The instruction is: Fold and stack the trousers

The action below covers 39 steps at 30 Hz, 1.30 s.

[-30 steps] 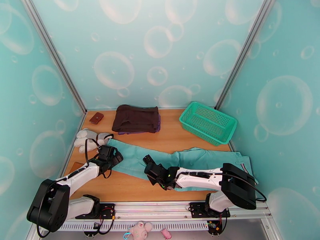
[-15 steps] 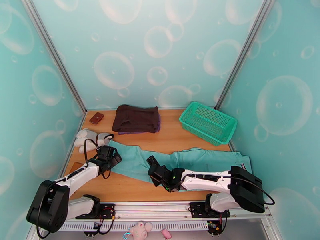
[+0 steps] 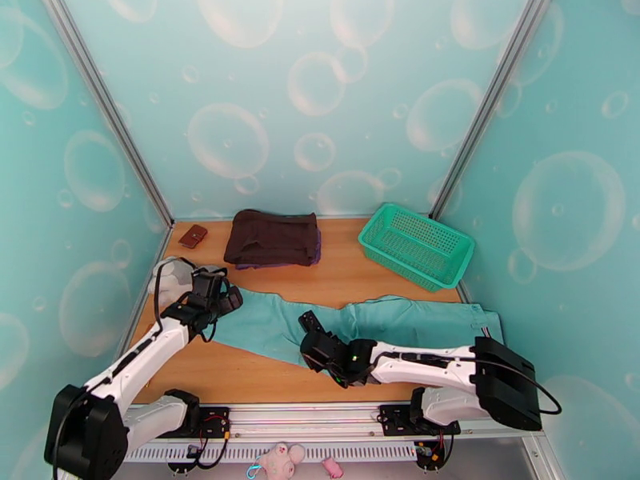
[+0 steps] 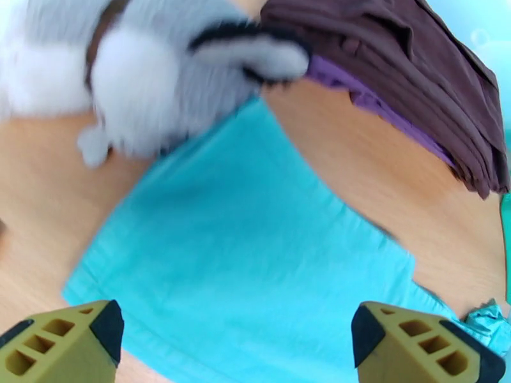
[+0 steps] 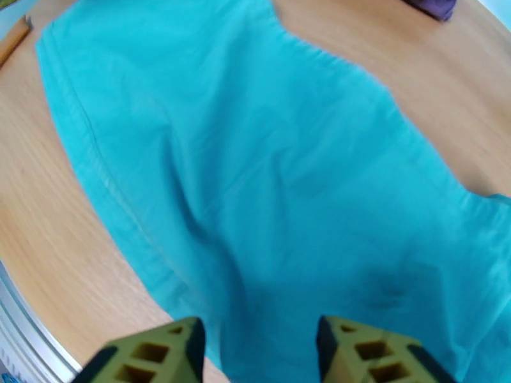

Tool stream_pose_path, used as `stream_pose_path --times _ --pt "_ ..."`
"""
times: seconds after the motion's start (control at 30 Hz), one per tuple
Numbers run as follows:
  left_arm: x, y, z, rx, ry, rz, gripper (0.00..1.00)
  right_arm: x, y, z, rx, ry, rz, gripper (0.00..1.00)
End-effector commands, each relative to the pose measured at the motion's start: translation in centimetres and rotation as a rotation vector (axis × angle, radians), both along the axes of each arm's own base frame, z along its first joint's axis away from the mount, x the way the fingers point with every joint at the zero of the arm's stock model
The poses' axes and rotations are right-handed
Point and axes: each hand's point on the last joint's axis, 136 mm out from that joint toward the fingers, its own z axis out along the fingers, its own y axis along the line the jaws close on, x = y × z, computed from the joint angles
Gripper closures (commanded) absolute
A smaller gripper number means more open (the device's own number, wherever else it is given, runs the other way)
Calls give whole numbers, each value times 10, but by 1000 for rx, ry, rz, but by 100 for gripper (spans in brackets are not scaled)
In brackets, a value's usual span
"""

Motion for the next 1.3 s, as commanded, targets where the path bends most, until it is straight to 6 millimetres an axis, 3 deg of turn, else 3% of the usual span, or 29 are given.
stream_pose_path --times 0.0,0.1,0.27,0.33,0.37,0.4,0.43,0.47,0.5,0.53,0.63,0.73,0.8,0.97,1.1,1.27 --pt "-10 35 -46 221 239 10 0 13 -15 16 85 -26 -50 46" --pt "-10 37 -74 234 312 1 0 26 -39 20 169 -5 -105 46" --pt "-12 34 -101 172 341 2 1 47 -81 33 301 15 -224 45" --pt "-16 32 -111 150 369 -8 7 58 -103 36 330 14 -307 45" --pt "-19 28 -117 126 382 -21 17 63 -116 37 346 15 -356 43" --pt "-21 22 -121 92 387 -37 35 68 -130 36 360 23 -413 42" --pt "-23 16 -124 57 393 -48 58 72 -143 33 372 34 -467 41" --pt "-24 11 -126 25 397 -57 88 76 -158 27 390 55 -528 41" --pt "-27 7 -126 4 402 -61 100 78 -169 21 417 76 -570 41" --pt "-28 4 -124 1 406 -62 100 79 -177 17 442 97 -599 41" --pt "-36 3 -92 73 397 -47 100 76 -190 3 489 149 -661 39" --pt "-37 12 -31 163 315 28 100 71 -196 -7 487 172 -704 37" --pt "-36 27 12 200 229 101 100 70 -196 -13 490 191 -718 36" --pt "-34 80 77 281 172 244 100 68 -195 -30 476 246 -738 33" --pt "-51 140 88 375 237 400 100 68 -197 -42 451 279 -763 31" --pt "-50 149 75 339 226 409 100 65 -201 -53 423 309 -795 29"
